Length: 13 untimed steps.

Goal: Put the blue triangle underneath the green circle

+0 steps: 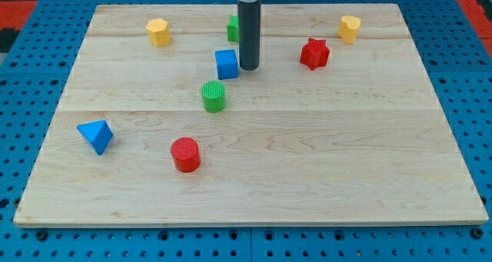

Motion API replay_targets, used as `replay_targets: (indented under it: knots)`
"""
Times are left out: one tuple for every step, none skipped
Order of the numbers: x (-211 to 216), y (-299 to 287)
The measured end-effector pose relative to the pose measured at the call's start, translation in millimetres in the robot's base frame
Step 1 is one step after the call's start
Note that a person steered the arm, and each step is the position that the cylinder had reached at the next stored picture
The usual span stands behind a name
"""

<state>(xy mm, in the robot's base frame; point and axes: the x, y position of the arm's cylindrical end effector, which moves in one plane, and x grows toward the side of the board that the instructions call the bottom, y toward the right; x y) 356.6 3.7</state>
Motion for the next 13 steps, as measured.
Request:
replay_targets:
  knots:
    - [17.1,24.0]
    - [104.6,29.5]
    - [201.1,18.2]
    - [254.1,-55.2]
    - [241.6,-138.4]
    - [214.7,-159.3]
    - [204.3,-166.9]
    - [208.2,-175.9]
    - [209.0,-210.3]
    - [196.7,-245.2]
    - [156.1,-253.9]
    - [140.7,-254.5]
    - [143.7,-207.4]
